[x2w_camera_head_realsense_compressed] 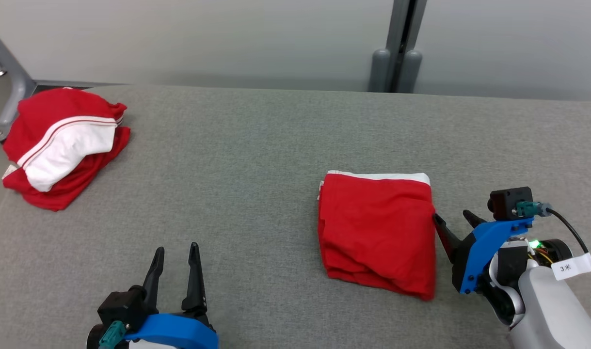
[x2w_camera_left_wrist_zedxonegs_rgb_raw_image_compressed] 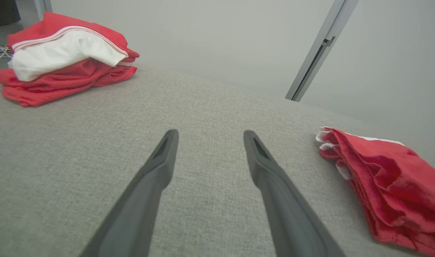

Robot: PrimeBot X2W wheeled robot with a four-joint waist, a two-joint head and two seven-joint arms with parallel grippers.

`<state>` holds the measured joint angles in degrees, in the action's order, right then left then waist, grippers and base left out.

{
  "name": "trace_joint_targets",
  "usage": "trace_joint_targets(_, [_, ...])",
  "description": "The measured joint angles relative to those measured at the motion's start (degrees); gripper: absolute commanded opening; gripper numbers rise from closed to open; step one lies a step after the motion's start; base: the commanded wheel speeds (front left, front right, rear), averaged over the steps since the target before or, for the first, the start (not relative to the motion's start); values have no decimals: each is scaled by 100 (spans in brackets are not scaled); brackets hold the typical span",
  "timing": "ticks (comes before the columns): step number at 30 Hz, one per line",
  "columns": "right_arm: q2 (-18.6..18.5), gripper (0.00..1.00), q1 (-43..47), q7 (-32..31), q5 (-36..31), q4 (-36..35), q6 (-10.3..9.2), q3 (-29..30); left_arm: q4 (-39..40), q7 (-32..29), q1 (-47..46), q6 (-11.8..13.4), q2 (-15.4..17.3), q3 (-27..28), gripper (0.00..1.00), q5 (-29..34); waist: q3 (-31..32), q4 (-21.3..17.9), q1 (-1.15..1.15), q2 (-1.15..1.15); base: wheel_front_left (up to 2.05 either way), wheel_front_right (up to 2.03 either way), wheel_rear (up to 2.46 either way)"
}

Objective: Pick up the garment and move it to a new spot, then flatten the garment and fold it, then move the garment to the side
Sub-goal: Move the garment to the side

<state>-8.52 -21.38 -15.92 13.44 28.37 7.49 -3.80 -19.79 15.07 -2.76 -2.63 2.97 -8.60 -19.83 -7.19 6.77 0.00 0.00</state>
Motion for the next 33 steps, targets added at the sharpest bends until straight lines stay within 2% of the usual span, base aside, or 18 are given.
trace_joint_targets(7, [-115, 100, -102, -690, 555, 292, 0, -154, 43, 0, -69, 37, -2, -90, 100, -76, -260, 396, 0, 0, 0, 0, 0])
trace_joint_targets(11, [-153, 100, -220, -779, 836, 396, -1, -252, 40, 0, -70, 41, -3, -141, 100, -52, -375, 515, 0, 0, 0, 0, 0])
trace_joint_targets(13, [-169, 42, -246, -755, 943, 402, -1, -344, 44, 0, -72, 40, -2, -148, 100, -23, -427, 512, 0, 0, 0, 0, 0])
trace_joint_targets(14, [-177, 27, -274, -702, 1005, 396, -1, -396, 48, 0, -74, 31, -1, -152, 100, -3, -454, 483, 0, 0, 0, 0, 0])
trace_joint_targets(15, [-185, 0, -295, -636, 1056, 381, -1, -455, 62, 0, -83, 24, -1, -157, 100, 24, -480, 442, 0, 0, 0, 0, 0])
trace_joint_targets(20, [-247, 0, -399, -178, 1198, 331, 8, -657, 146, 0, -139, 3, -4, -185, 100, 81, -660, 80, 1, 0, 0, 0, 0])
trace_joint_targets(24, [-457, 0, -500, 158, 1237, 269, 5, -655, 235, 0, -235, -26, -3, -204, 100, 182, -855, -383, 0, 0, 0, 0, 0])
trace_joint_targets(29, [-735, 0, -550, 490, 1232, 170, 1, -439, 363, -1, -385, -77, 14, -248, 100, 360, -1105, -1080, 1, 0, 0, 0, 0])
trace_joint_targets(33, [-817, 0, -534, 710, 1213, 78, 1, -123, 443, -1, -520, -112, 77, -343, 100, 506, -1272, -1640, 0, 0, 0, 0, 0])
